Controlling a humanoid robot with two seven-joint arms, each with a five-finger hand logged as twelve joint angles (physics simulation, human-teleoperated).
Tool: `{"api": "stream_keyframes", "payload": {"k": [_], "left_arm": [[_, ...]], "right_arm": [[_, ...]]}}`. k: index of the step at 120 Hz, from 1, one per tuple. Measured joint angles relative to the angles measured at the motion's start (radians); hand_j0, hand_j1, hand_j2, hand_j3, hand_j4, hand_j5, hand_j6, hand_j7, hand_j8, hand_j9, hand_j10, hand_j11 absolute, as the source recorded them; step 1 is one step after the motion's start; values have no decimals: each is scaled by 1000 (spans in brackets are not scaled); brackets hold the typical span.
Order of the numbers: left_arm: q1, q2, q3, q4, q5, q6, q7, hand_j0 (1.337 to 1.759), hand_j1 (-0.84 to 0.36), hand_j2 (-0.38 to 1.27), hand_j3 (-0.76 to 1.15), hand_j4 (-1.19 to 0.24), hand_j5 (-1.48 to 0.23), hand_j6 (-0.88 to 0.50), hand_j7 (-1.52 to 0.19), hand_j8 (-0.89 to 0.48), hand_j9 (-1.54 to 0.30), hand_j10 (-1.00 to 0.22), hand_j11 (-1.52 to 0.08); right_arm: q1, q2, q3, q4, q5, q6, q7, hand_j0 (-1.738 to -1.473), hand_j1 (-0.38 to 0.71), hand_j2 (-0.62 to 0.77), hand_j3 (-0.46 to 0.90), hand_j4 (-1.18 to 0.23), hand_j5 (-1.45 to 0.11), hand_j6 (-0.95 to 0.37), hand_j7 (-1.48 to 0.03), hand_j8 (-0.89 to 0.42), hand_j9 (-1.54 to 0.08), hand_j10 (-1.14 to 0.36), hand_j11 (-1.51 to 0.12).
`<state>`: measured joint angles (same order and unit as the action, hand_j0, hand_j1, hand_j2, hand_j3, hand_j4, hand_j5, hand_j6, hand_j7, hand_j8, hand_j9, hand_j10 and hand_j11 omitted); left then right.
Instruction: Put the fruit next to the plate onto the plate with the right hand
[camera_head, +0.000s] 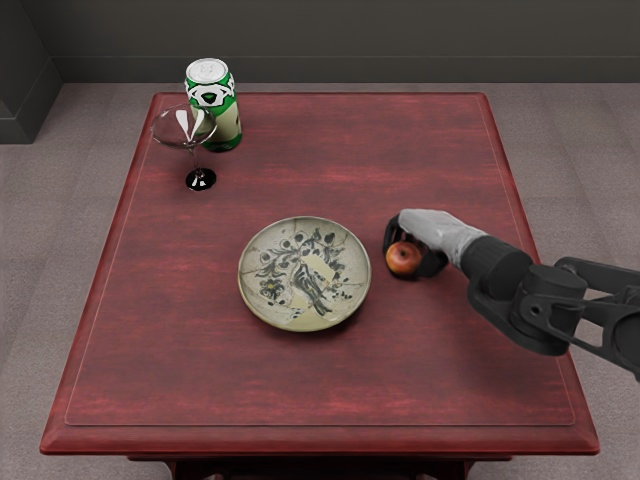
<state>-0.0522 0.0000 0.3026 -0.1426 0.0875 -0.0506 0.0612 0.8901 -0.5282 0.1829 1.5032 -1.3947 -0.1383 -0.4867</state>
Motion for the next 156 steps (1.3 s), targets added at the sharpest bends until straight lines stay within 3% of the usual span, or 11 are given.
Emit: {"api": "stream_keyframes", "payload": {"k": [23,41,66,84,108,136,156], "left_arm": [[0,0,0,0,0,0,0,1658,55,49,0,-245,-318,-245,-318,-245,-318,-245,-318],[0,0,0,0,0,0,0,1658,55,49,0,-245,-318,-245,-318,-245,-318,-245,-318],[0,0,0,0,0,0,0,1658,55,49,0,-245,-318,-245,-318,-245,-318,-245,-318],[0,0,0,0,0,0,0,1658,55,49,0,-245,-318,-245,-318,-245,-318,-245,-318],[0,0,0,0,0,0,0,1658,55,49,0,-245,-318,-245,-318,-245,-318,-245,-318],[0,0,0,0,0,0,0,1658,55,49,0,-245,-318,-245,-318,-245,-318,-245,-318],[0,0,0,0,0,0,0,1658,55,49,0,-245,-318,-245,-318,-245,-318,-245,-318]], "right_arm": [[2,0,9,0,12,-1,2,-1655,269,178,0,-644,-915,-487,-905,-572,-903,-684,-898],[5,-2,21,0,32,2,3,-1653,281,236,0,-623,-1014,-453,-983,-533,-1008,-735,-1008],[43,-34,40,-1,119,26,8,-1652,274,230,1,-600,-1079,-426,-1032,-511,-1075,-766,-1078],[118,-53,45,-1,282,79,7,-1652,271,228,1,-592,-1093,-420,-1043,-502,-1094,-772,-1100],[161,-61,177,0,484,273,4,-1653,275,229,1,-587,-1097,-416,-1046,-497,-1101,-774,-1108],[194,24,240,1,559,392,3,-1653,264,219,1,-595,-1093,-428,-1038,-510,-1096,-767,-1103],[212,115,238,1,500,416,2,-1654,272,230,1,-592,-1088,-425,-1034,-507,-1089,-766,-1096]]}}
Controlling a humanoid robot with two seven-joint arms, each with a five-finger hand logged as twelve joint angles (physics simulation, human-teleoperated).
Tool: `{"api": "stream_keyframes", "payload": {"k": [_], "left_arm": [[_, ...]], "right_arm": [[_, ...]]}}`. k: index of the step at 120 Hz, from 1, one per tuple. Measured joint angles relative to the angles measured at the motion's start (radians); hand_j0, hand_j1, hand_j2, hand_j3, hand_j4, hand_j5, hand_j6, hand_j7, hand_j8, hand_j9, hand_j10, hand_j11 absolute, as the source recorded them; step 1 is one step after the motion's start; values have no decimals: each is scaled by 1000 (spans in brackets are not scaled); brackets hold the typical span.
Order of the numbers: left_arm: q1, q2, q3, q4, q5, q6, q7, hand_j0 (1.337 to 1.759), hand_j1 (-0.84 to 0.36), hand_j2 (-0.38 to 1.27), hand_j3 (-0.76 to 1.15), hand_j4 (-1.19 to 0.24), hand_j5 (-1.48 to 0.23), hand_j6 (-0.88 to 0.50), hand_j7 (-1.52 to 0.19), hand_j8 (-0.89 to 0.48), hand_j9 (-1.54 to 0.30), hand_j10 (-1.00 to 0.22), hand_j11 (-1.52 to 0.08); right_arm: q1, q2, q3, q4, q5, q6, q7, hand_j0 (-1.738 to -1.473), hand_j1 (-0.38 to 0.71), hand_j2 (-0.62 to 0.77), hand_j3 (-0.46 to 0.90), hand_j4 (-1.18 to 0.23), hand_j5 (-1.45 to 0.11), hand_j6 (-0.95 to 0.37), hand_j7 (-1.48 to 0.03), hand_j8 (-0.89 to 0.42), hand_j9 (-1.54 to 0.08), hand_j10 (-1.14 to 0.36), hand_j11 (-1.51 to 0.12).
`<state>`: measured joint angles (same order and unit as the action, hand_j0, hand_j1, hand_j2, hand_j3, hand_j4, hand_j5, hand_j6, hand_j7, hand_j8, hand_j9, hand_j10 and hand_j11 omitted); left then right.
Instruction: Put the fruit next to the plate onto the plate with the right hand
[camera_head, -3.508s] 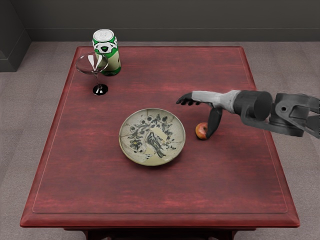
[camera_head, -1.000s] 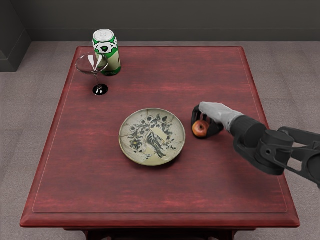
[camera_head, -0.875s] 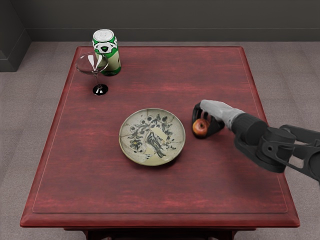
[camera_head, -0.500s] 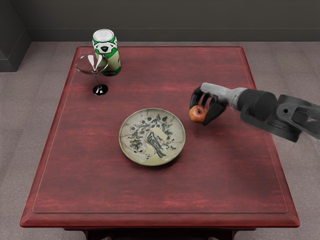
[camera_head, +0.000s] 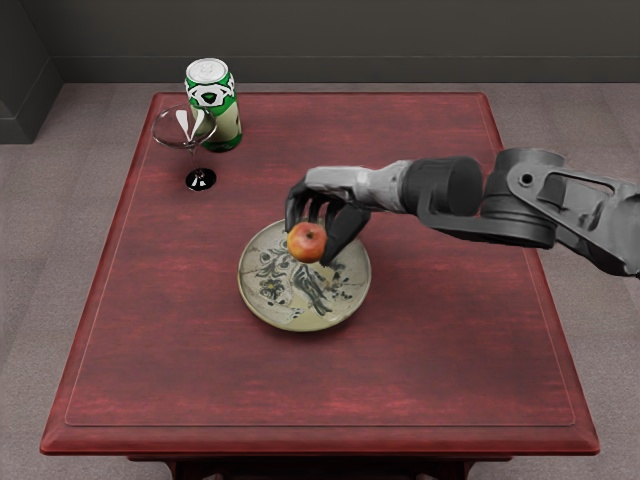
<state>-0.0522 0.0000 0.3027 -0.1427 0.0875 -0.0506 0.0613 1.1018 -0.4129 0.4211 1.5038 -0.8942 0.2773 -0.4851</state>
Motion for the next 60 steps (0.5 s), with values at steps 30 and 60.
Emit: {"api": "stream_keyframes", "payload": {"k": [30,60], "left_arm": [[0,0,0,0,0,0,0,1658,55,49,0,-245,-318,-245,-318,-245,-318,-245,-318],[0,0,0,0,0,0,0,1658,55,49,0,-245,-318,-245,-318,-245,-318,-245,-318]], "right_arm": [[0,92,-21,-3,-169,-2,-18,-1653,275,229,1,-595,-1083,-425,-1031,-502,-1087,-764,-1093],[-10,123,-52,-18,-234,-6,-22,-1653,276,228,1,-597,-1070,-427,-1021,-504,-1075,-756,-1081]]}}
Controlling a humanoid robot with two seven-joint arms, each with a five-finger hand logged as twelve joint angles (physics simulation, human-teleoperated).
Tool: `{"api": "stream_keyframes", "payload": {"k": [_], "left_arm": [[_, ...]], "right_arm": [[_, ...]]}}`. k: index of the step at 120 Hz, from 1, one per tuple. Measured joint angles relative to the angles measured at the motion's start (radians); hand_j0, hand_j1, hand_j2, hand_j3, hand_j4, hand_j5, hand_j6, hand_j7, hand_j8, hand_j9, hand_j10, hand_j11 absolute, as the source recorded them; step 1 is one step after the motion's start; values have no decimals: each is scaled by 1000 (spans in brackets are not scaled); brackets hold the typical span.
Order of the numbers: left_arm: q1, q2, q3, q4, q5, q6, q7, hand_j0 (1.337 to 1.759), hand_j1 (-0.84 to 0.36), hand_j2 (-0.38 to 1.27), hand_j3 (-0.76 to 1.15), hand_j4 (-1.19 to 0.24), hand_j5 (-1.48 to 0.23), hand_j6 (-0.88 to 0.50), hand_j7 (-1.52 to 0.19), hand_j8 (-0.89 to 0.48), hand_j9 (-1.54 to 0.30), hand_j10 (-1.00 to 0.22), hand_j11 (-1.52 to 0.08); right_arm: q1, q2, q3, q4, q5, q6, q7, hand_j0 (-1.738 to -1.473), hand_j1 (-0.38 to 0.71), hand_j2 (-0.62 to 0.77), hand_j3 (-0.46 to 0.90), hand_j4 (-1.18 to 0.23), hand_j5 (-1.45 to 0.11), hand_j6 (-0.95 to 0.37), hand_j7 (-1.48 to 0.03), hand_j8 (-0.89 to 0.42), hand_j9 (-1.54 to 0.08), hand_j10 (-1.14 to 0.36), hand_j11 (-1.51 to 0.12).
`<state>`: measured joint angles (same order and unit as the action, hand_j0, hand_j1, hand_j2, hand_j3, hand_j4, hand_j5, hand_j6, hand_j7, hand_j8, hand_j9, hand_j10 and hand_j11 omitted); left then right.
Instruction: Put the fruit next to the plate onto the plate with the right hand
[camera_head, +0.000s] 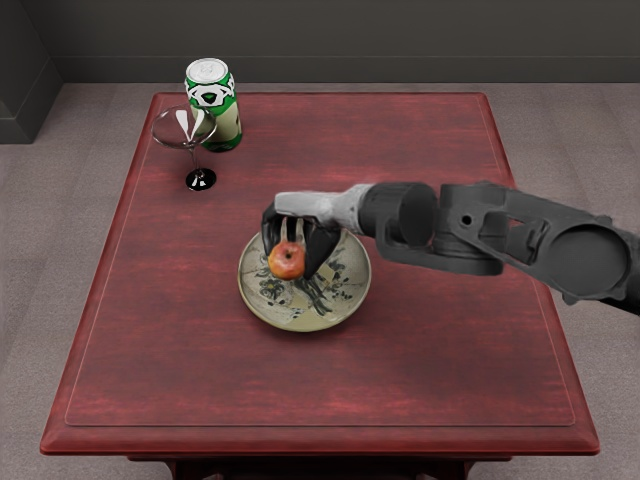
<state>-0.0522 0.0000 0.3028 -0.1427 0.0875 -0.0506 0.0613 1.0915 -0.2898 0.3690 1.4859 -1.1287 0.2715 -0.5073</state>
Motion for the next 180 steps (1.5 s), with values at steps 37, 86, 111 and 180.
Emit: {"api": "stream_keyframes", "payload": {"k": [37,86,111,180], "left_arm": [[0,0,0,0,0,0,0,1658,55,49,0,-245,-318,-245,-318,-245,-318,-245,-318],[0,0,0,0,0,0,0,1658,55,49,0,-245,-318,-245,-318,-245,-318,-245,-318],[0,0,0,0,0,0,0,1658,55,49,0,-245,-318,-245,-318,-245,-318,-245,-318],[0,0,0,-1,0,0,0,1658,55,49,0,-245,-318,-245,-318,-245,-318,-245,-318]], "right_arm": [[-9,6,-5,-36,-4,-23,0,-1657,172,45,0,-480,-683,-413,-670,-444,-687,-507,-689],[-5,-161,160,2,596,136,9,-1658,-201,-6,0,-131,-177,-122,-176,-126,-178,-134,-178],[-36,-341,206,-1,1057,309,10,-1658,-264,-7,0,-74,-98,-71,-97,-72,-98,-75,-98],[-228,-660,206,-79,1397,340,8,-1658,-303,-7,0,-37,-50,-36,-50,-37,-50,-37,-50]]}}
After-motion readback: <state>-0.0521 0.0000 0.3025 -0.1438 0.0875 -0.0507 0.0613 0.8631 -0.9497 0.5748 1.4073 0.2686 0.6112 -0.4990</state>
